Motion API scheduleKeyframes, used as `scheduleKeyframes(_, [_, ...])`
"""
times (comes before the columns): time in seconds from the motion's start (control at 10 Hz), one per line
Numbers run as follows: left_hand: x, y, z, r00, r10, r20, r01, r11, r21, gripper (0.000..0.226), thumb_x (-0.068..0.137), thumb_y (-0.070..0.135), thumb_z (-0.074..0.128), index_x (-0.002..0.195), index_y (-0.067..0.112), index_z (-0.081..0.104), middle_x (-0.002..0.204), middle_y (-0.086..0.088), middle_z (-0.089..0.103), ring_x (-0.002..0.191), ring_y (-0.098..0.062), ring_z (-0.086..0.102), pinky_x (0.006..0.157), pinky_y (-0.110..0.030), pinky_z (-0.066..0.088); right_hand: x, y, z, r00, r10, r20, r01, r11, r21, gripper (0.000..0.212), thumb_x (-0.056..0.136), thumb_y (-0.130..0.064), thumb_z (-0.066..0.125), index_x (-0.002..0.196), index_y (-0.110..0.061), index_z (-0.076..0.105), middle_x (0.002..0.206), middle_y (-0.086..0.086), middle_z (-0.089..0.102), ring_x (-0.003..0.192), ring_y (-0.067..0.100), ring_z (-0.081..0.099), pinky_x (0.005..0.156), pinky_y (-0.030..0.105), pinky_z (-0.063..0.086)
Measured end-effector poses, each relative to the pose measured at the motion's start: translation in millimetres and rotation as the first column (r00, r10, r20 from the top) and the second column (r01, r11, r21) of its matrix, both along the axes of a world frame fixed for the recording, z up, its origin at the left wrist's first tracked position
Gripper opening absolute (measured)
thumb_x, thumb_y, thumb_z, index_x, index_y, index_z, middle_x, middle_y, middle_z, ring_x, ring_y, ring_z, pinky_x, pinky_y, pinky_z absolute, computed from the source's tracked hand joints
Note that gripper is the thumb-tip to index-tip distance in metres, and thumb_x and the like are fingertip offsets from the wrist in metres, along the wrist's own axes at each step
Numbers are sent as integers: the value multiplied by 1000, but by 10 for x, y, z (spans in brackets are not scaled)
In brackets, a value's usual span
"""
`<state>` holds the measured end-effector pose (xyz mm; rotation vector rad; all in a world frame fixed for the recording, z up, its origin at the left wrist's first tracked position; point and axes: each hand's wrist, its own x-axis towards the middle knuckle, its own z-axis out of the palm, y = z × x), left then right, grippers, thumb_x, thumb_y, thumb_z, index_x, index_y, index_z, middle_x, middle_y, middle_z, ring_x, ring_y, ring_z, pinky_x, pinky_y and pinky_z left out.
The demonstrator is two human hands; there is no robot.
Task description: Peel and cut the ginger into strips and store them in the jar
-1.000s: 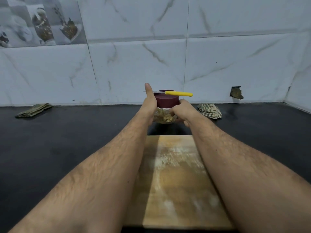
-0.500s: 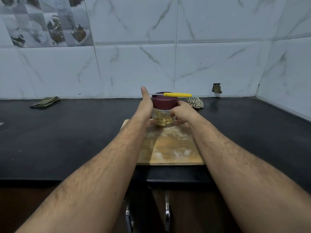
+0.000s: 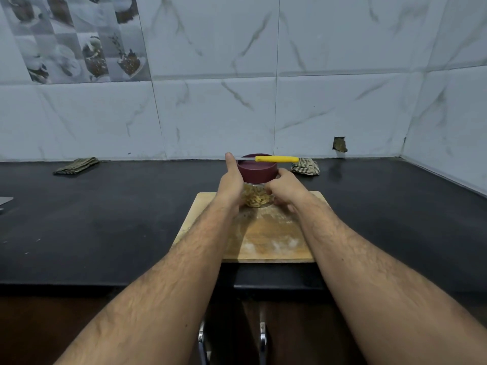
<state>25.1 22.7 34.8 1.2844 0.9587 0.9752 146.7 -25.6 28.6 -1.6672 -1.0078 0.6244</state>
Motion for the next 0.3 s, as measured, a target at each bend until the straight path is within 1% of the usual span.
scheduleKeyframes(0.1, [-29,-8,-37,1000,-4,0,4,1000,15,84,92,75,13,120,14,63,114,-4,68,109,-20,59,104,-41,47,-22,5,-37,999,0,-32,1,1000,26,40,84,1,56,122,-9,51,80,2,55,63,12,49,51,24,37])
scheduleKeyframes(0.2, [-86,-14,-67,1000,20,-12,-20,999,49,63,97,67,17,97,17,55,89,5,56,101,-20,54,102,-39,47,11,1,-106,1000,-7,-26,8,1000,11,55,82,-6,61,136,-6,46,95,9,61,69,16,51,54,26,38])
scheduleKeyframes(0.3, [-222,-123,-65,993,54,-102,-38,988,153,48,100,58,30,74,21,44,73,6,44,76,-15,46,85,-33,43,51,-107,-127,990,-73,119,78,996,-42,76,83,-15,65,151,-8,32,137,12,52,114,26,55,86,36,49])
